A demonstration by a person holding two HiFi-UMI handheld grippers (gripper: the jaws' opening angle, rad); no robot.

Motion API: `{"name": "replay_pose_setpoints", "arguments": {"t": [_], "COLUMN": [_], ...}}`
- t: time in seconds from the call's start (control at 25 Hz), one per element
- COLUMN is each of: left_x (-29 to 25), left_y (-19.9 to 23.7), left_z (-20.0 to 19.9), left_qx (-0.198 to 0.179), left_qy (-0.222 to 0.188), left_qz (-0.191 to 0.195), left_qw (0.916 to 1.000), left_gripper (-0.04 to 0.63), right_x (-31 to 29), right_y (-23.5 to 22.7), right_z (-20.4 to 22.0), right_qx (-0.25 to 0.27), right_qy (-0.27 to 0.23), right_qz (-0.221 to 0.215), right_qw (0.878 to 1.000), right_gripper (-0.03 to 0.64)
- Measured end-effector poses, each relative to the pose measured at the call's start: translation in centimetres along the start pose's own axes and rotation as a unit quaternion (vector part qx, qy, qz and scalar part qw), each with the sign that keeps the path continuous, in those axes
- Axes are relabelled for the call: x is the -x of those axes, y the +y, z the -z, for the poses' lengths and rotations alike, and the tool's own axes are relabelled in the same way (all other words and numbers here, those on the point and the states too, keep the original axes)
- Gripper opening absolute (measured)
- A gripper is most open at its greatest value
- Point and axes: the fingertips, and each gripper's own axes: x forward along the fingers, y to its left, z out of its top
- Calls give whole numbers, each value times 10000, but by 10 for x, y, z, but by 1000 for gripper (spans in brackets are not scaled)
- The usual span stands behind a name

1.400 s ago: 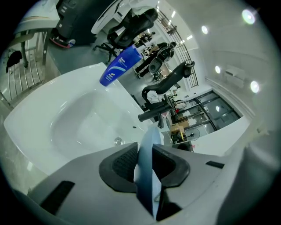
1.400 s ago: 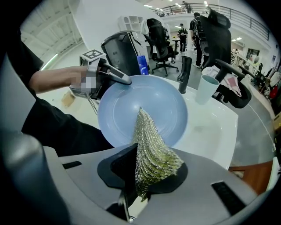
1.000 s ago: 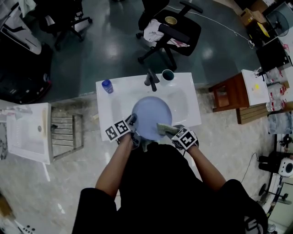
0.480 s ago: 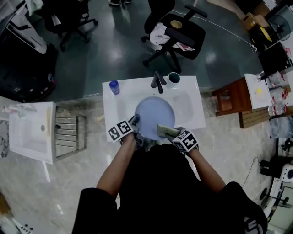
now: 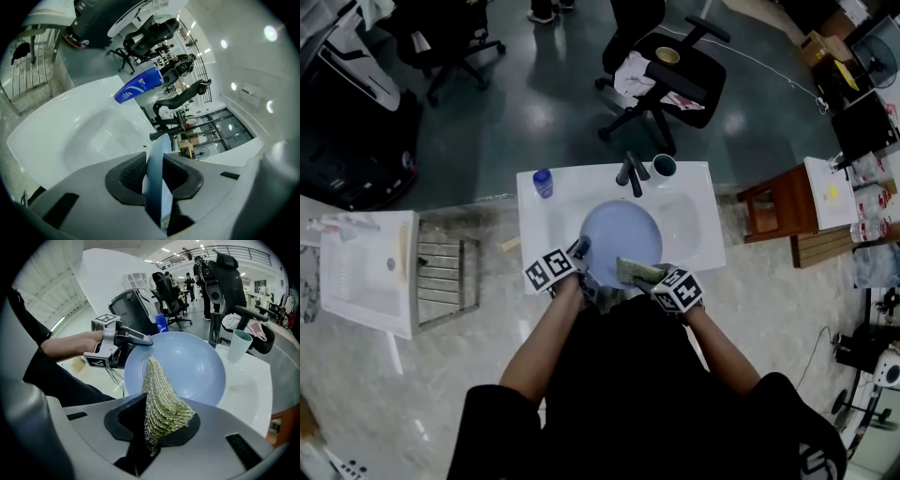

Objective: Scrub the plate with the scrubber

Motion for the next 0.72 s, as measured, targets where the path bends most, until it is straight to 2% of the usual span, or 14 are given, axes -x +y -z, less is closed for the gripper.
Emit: {"name": "replay_pose_setpoints", "arguments": {"t": [0.52, 0.72], "left_x": [4, 14], "left_y": [4, 5], "left_z": [-7, -8], "left_qx": [202, 92], "left_qy": [-104, -170], "left_qz": [70, 48], "left_qw": [9997, 9998], "left_gripper": [78, 78], "right_x": [-15, -19], "right_y": [20, 34], "right_z": [-36, -48], "right_qx": [-236, -202], "right_qy": [-329, -431], "right_qz": [-400, -536], "right_qw": [9984, 9974], "right_gripper": [63, 63]}}
